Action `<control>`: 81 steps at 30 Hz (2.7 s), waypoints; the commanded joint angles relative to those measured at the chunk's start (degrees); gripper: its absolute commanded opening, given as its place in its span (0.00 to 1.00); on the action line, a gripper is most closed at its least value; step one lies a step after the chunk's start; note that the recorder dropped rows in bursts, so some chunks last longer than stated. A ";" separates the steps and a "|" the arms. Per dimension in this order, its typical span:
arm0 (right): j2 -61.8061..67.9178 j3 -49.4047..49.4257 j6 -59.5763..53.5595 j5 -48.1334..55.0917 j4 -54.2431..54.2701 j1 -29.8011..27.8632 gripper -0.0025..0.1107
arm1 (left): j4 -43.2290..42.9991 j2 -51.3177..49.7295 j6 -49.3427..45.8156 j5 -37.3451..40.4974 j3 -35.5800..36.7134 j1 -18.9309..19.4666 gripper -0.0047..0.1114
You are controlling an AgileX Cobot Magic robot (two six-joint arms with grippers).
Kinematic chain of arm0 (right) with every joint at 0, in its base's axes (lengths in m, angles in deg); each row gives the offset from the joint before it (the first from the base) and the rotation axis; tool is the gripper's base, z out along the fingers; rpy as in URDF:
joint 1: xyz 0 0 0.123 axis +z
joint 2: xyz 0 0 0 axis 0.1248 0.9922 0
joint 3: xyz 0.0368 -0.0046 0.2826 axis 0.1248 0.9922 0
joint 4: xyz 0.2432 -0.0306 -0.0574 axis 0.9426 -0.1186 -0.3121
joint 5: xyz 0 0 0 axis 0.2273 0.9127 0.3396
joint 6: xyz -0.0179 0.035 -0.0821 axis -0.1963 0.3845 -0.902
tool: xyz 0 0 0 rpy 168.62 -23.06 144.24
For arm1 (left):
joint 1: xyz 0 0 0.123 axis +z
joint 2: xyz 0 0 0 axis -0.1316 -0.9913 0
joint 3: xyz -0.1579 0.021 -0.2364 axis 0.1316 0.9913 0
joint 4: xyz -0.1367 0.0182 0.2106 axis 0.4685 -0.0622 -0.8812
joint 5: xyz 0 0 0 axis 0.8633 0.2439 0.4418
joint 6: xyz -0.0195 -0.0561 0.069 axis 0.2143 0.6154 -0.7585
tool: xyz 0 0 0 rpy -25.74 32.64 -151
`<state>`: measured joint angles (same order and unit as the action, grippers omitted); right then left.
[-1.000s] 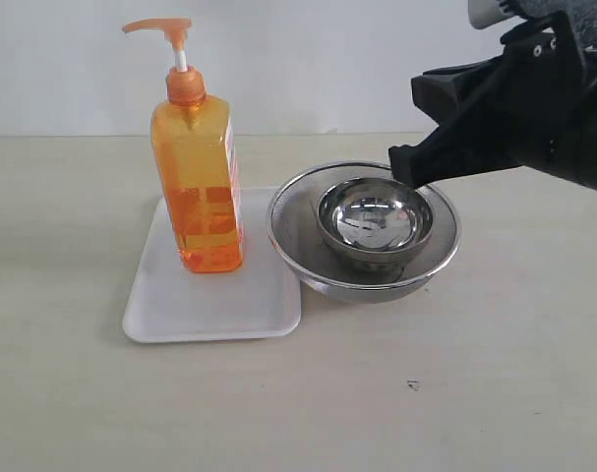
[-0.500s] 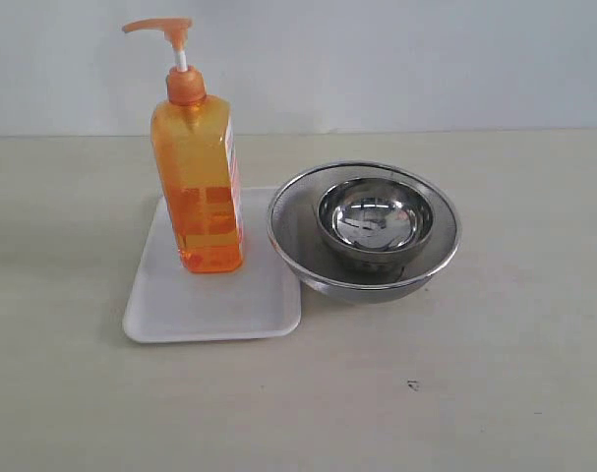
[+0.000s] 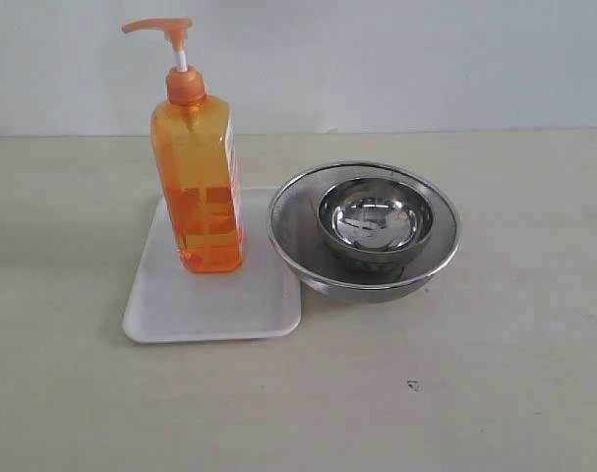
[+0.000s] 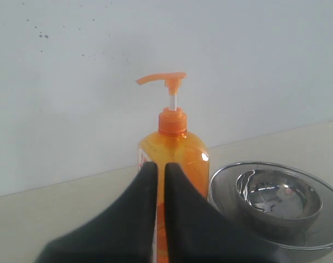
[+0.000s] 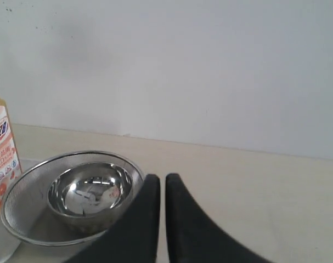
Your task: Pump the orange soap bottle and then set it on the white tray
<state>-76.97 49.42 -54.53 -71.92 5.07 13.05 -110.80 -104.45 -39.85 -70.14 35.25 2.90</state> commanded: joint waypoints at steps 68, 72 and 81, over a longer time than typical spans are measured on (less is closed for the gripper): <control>-12.73 17.09 25.98 4.83 -26.64 -0.18 0.03 | 0.68 0.24 -0.10 0.09 0.25 0.04 0.08; -12.73 17.09 25.98 4.83 -26.64 -0.18 0.03 | 0.68 0.24 -0.10 0.09 0.25 0.04 0.08; -12.73 17.09 26.10 4.60 -26.64 -0.18 0.03 | 0.68 0.24 -0.10 0.09 0.25 0.04 0.08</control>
<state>-89.32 66.56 -28.49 -66.41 -21.72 12.96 -110.80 -104.45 -39.85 -70.14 35.25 2.90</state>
